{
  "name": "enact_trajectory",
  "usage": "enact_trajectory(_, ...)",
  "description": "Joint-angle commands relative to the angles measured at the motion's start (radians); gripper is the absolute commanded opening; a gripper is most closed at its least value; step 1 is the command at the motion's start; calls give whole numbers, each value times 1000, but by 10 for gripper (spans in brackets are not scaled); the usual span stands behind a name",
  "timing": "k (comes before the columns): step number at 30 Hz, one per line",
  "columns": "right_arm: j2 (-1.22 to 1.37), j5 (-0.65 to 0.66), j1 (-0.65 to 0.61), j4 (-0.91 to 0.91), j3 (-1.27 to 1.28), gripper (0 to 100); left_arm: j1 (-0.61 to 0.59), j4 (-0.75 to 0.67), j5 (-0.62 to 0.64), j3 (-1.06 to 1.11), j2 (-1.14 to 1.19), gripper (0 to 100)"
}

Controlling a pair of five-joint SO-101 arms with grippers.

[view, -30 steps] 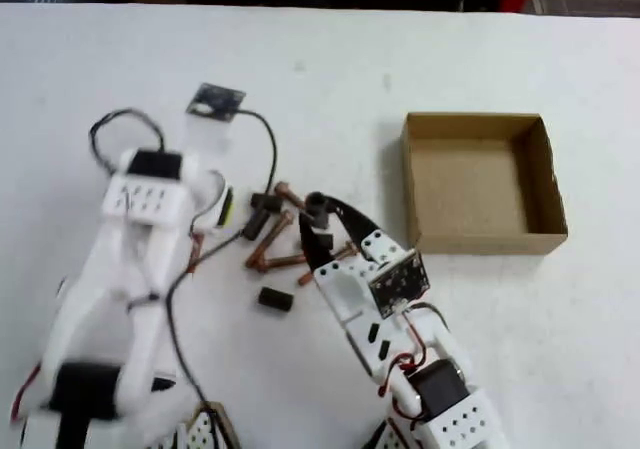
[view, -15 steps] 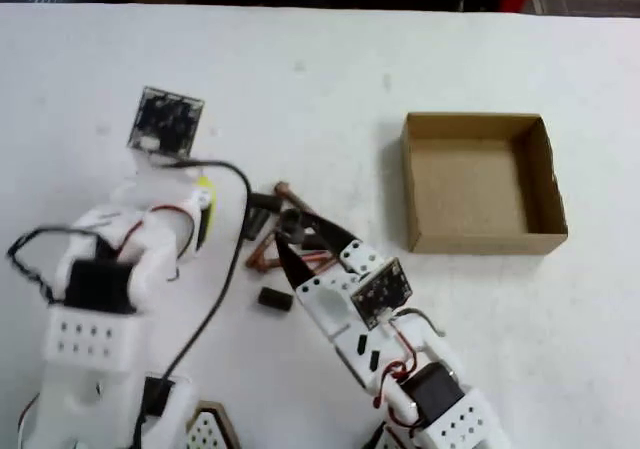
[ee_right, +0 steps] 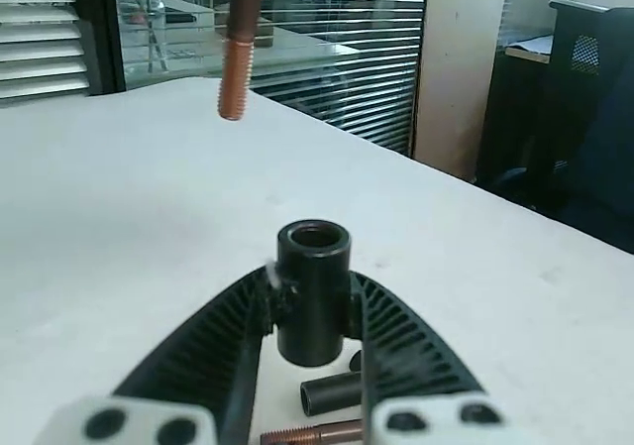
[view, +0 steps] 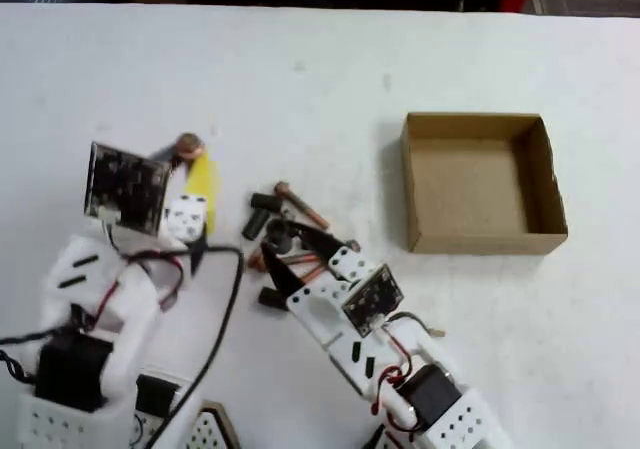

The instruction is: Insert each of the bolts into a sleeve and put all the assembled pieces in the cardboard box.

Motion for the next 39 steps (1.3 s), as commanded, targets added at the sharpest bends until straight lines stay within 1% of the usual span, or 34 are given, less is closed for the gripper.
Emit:
enact_trajectory(1, -10, -9, -7, -25, 9, 17, 79, -40, 192, -14, -56, 23)
enact_trajectory(3, -10, -9, -7, -22, 9, 17, 87, -35, 279, -11, -73, 23)
enact_trajectory(4, -10, -9, -7, -22, 9, 17, 87, -35, 301, -9, -82, 23)
enact_trajectory(8, -10, -8, -2, -22, 9, 17, 88, -40, 353, -6, -133, 23)
enact_trajectory(11, -10, -8, 31, -25, 9, 17, 88, -41, 394, -5, -179, 23)
enact_trajectory(14, -10, -8, 42, -27, 9, 17, 97, -43, 399, 3, -196, 23)
enact_trajectory(17, -10, -8, 41, -22, 9, 17, 170, -66, 397, 66, -199, 23)
enact_trajectory(21, -10, -8, 42, -18, 9, 17, 239, -199, 396, 169, -200, 23)
enact_trajectory(25, -10, -8, 42, 16, 9, 17, 246, -304, 396, 250, -200, 23)
enact_trajectory(35, -10, -8, 42, 15, 9, 17, 245, -310, 396, 272, -200, 23)
enact_trajectory(39, -10, -8, 42, 15, 9, 17, 246, -281, 354, 269, -202, 23)
